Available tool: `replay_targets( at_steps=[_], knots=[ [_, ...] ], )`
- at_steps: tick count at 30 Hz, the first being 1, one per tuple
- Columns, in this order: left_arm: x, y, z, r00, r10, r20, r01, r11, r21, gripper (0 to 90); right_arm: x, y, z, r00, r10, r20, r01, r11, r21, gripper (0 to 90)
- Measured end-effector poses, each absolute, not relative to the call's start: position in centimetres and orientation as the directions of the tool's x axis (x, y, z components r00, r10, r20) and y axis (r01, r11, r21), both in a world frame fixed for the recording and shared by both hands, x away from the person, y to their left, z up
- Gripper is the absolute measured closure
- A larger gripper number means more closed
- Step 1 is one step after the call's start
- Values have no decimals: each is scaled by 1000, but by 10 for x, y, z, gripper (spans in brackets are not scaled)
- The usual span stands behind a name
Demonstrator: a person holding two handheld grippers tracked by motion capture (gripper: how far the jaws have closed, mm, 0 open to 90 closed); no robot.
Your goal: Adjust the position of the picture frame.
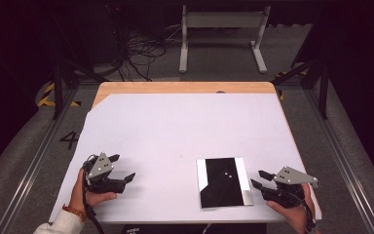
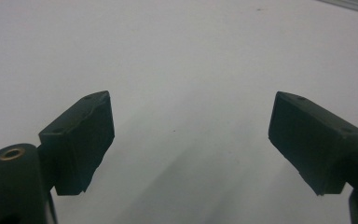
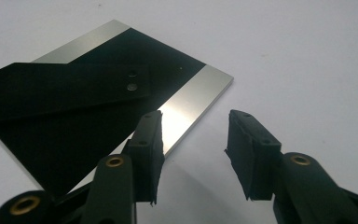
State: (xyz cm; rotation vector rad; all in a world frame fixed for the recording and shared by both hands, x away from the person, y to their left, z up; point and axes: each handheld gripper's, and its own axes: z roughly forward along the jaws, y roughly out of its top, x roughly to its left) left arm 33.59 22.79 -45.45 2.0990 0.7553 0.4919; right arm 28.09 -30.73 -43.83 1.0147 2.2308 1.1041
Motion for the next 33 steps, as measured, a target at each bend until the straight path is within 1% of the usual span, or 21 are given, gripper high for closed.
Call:
replay_targets(
  at_steps=[9, 21, 25, 33],
  knots=[
    [333, 221, -457, 773, 629, 86, 325, -509, 797, 165, 274, -302, -440, -657, 752, -57, 430, 436, 790, 484],
    [332, 218, -458, 779, 620, 91, 324, -522, 789, 164, 261, -293, -447, -709, 704, -38, 437, 481, 760, 435],
    [332, 218, -458, 782, 618, 83, 326, -518, 791, 164, 259, -288, -450, -729, 683, -50, 426, 509, 748, 426],
    [332, 218, -458, 785, 615, 77, 326, -515, 793, 164, 258, -283, -454, -757, 652, -38, 426, 537, 728, 385]
  ],
)
